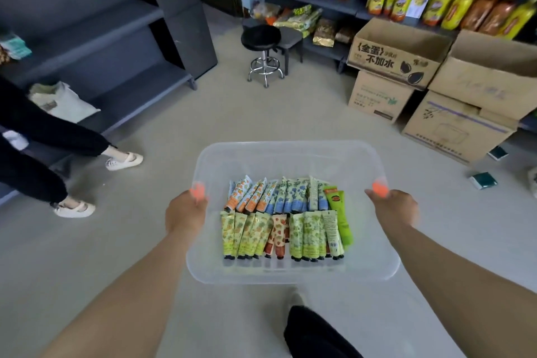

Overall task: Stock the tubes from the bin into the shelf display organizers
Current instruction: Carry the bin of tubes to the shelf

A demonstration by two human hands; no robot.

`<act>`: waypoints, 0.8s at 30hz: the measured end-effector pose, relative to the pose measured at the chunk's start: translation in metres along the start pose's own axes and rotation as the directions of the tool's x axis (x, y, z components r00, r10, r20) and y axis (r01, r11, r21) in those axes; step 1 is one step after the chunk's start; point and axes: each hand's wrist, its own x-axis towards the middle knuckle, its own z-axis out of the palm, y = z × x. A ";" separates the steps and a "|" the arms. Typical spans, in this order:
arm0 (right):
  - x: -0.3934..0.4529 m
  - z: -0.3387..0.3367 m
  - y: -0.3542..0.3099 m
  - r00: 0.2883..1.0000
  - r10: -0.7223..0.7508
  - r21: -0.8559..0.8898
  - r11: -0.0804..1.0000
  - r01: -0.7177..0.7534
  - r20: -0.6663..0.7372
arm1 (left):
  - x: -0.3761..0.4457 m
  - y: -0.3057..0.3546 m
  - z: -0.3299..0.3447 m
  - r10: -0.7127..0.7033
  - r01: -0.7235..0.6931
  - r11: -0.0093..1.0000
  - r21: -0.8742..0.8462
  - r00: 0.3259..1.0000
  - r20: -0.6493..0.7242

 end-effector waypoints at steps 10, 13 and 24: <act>0.153 0.039 -0.166 0.998 -0.015 0.007 1.000 0.015 -0.057 | 0.208 0.106 -0.005 0.051 -0.050 0.998 0.023 0.998 -0.029; 0.193 0.059 -0.205 0.997 0.026 0.046 0.999 -0.022 -0.078 | 0.277 0.138 -0.006 0.080 -0.079 0.997 0.016 0.997 -0.014; 0.329 0.134 -0.350 0.972 0.190 0.101 0.979 -0.177 -0.140 | 0.537 0.252 -0.001 0.233 -0.233 0.972 -0.016 0.970 0.075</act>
